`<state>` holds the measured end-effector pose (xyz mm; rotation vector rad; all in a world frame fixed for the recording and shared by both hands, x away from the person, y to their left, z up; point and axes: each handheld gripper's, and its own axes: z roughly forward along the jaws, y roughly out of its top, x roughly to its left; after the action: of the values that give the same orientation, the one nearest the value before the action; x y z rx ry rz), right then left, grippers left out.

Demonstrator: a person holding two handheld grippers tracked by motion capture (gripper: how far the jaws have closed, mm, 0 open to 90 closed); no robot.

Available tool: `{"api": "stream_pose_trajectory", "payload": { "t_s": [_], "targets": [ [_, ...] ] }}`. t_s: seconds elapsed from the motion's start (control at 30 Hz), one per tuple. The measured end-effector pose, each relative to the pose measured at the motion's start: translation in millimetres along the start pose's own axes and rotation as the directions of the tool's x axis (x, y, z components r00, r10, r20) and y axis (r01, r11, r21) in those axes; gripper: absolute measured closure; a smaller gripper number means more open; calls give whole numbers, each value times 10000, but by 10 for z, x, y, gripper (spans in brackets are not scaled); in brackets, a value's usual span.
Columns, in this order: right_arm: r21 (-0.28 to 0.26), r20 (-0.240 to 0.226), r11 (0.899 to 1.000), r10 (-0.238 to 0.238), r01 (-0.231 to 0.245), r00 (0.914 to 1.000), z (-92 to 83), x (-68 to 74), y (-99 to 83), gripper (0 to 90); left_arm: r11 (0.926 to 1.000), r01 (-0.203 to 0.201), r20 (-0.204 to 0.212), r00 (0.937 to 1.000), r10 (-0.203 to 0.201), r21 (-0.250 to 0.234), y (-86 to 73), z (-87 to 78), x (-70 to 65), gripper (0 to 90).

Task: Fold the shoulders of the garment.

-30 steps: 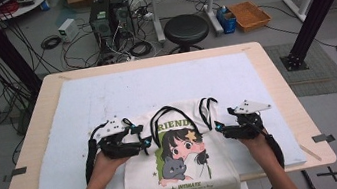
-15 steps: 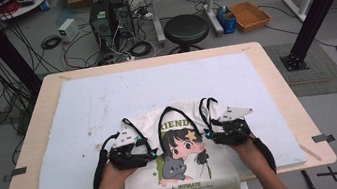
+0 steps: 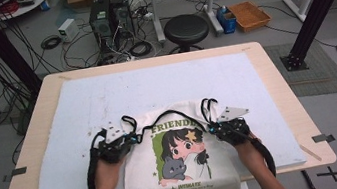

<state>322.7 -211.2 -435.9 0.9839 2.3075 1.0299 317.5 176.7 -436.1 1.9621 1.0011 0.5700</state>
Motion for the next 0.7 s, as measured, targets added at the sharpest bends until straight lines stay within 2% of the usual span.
{"api": "stream_pose_trajectory", "payload": {
  "t_s": [0.03, 0.07, 0.1, 0.13, 0.17, 0.23, 0.27, 0.3, 0.33, 0.37, 0.4, 0.47, 0.5, 0.6, 0.63, 0.67, 0.7],
  "targets": [
    [-12, -11, 10000, -34, 34, 10000, -46, -1, 5, 838, 9996, 224, 71, 9997, -222, -159, -9, -29, 47, 843],
    [-8, -15, 10000, -77, 77, 10000, -90, -1, 9, 838, 9974, 635, 430, 9972, -620, -352, -20, -51, 84, 842],
    [25, -18, 10000, -66, 66, 10000, -136, -3, 11, 838, 9921, 1159, 1107, 9877, -1100, -480, -28, -69, 116, 840],
    [120, -18, 9999, -8, 8, 10000, -182, -3, 14, 838, 9855, 1626, 1849, 9711, -1511, -486, -36, -78, 136, 829],
    [181, -58, 9998, 43, -42, 10000, -229, -6, 10, 838, 9823, 1814, 2345, 9579, -1658, -464, -38, -90, 144, 801],
    [336, -98, 9993, 157, -153, 9998, -316, -1, -23, 836, 9788, 1911, 2897, 9433, -1623, -738, -30, -135, 154, 716],
    [434, -228, 9989, 182, -172, 9996, -346, -2, -46, 818, 9745, 2047, 2963, 9400, -1694, -923, -16, -158, 169, 620],
    [599, -713, 9976, 397, -354, 9967, -358, -7, -69, 731, 9697, 2215, 2850, 9406, -1845, -1035, 0, -180, 186, 528],
    [706, -1231, 9962, 586, -501, 9907, -357, -13, -90, 635, 9659, 2316, 2637, 9447, -1949, -1155, 11, -197, 206, 492],
    [629, -1203, 9967, 581, -507, 9910, -355, -14, -110, 586, 9641, 2342, 2395, 9501, -1998, -1252, 16, -204, 227, 492],
    [538, -915, 9970, 603, -555, 9940, -351, -20, -129, 564, 9637, 2367, 2096, 9555, -2078, -1235, 21, -196, 245, 492],
    [376, -634, 9957, 864, -842, 9942, -318, -80, -133, 544, 9635, 2438, 1668, 9602, -2239, -1105, 33, -137, 286, 492],
    [272, -340, 9954, 927, -918, 9951, -293, -108, -118, 541, 9630, 2492, 1387, 9622, -2342, -1028, 46, -91, 307, 492],
    [64, 293, 9951, 986, -988, 9947, -177, -206, -13, 541, 9586, 2774, 964, 9578, -2707, -643, 116, 101, 391, 493],
    [-28, 431, 9940, 1097, -1097, 9930, -122, -246, 32, 532, 9578, 2838, 854, 9564, -2793, -455, 145, 170, 418, 492],
    [-28, 431, 9940, 1097, -1097, 9930, -122, -246, 32, 532, 9578, 2838, 854, 9564, -2793, -455, 145, 170, 418, 492],
    [-214, 792, 9897, 1429, -1416, 9866, 4, -328, 122, 508, 9575, 2875, 551, 9566, -2860, -209, 205, 296, 437, 492]
  ]
}}
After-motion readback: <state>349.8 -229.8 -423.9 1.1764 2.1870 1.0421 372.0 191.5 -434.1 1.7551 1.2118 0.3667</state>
